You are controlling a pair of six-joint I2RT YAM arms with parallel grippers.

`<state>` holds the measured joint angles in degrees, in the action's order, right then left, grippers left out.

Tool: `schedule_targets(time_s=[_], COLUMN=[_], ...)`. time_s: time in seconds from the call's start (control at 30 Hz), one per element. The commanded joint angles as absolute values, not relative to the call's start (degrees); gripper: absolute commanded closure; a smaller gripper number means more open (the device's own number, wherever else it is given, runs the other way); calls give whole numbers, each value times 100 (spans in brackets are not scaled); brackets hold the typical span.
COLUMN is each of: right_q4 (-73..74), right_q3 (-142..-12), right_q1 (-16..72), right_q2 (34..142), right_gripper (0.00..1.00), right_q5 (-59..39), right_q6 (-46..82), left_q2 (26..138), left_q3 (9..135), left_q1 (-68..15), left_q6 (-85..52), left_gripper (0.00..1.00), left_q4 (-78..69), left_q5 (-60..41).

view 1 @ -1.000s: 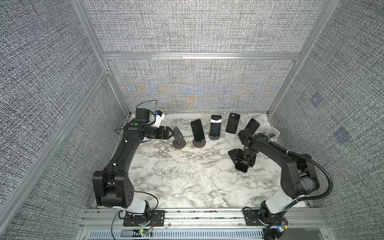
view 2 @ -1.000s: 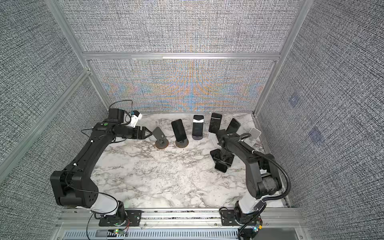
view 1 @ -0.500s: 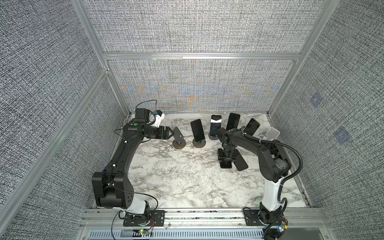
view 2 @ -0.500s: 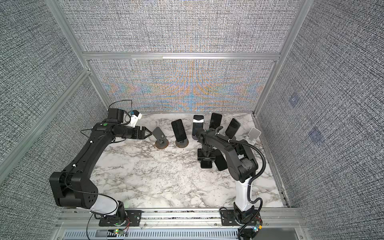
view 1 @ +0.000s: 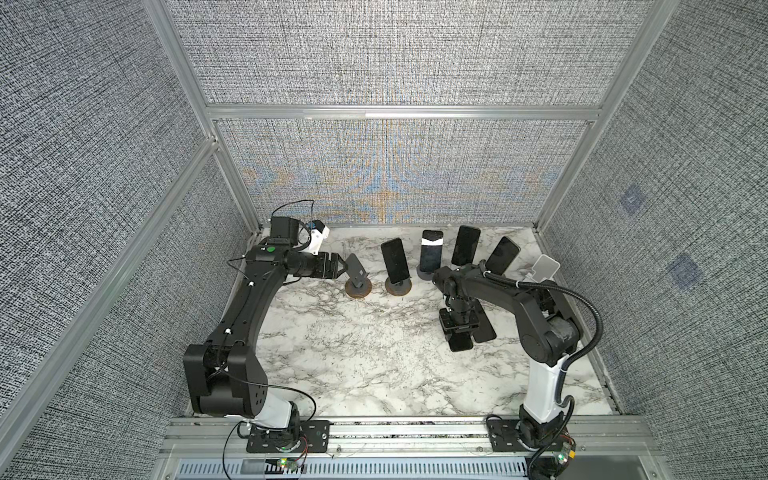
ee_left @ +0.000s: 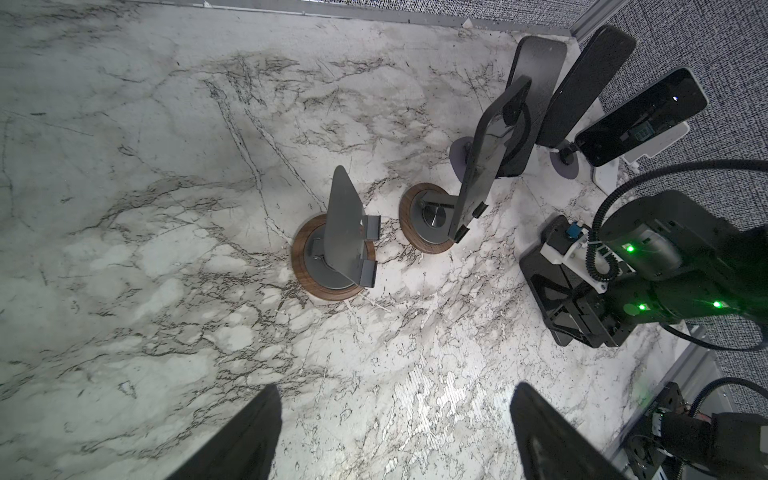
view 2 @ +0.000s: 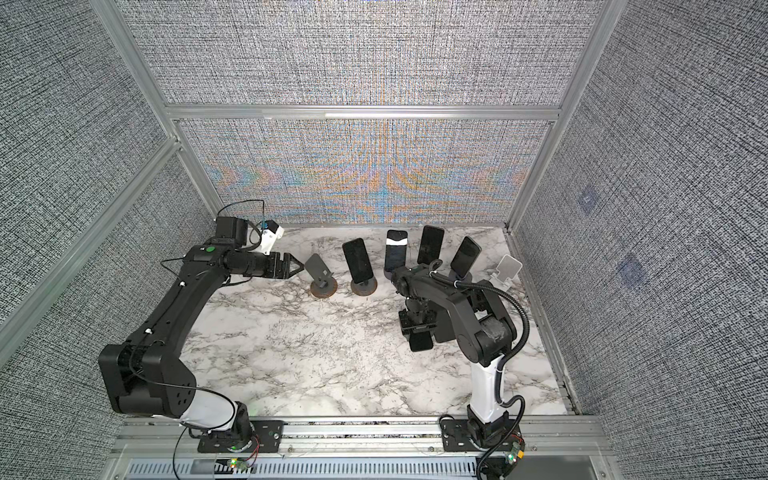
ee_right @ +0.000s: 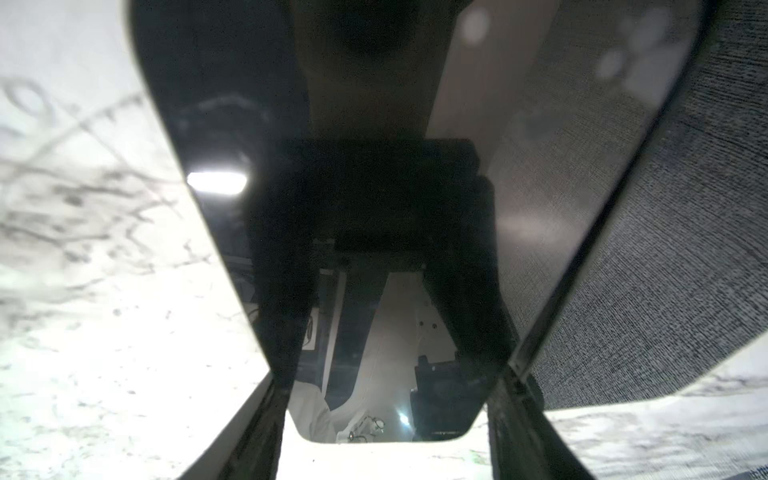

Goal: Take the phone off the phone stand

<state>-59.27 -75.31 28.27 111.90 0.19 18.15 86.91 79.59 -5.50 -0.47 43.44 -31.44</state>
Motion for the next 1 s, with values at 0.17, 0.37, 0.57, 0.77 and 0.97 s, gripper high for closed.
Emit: schedule_targets(time_s=[0.17, 0.37, 0.57, 0.77, 0.97], right_q4=[-5958, -5856, -5762, -5553, -5473], right_q3=[-7623, -7734, -7579, -7410, -7564], right_q1=[2784, 2576, 2215, 1902, 1880], right_q2=[11345, 11414, 11322, 11153, 11188], right_gripper=[44, 44, 44, 44, 44], right_q5=[378, 555, 633, 571, 557], right_q6=[1582, 1766, 1886, 1932, 1742], left_q2=[8735, 8735, 8758, 8745, 8764], left_q3=[7972, 7967, 7989, 7980, 7981], left_q1=[-552, -553, -545, -547, -552], left_q6=[-9, -9, 3, 3, 8], left_gripper=[13, 13, 13, 13, 13], left_q4=[4383, 4380, 4412, 4396, 4407], left_q5=[-3111, -3104, -3092, -3085, -3103])
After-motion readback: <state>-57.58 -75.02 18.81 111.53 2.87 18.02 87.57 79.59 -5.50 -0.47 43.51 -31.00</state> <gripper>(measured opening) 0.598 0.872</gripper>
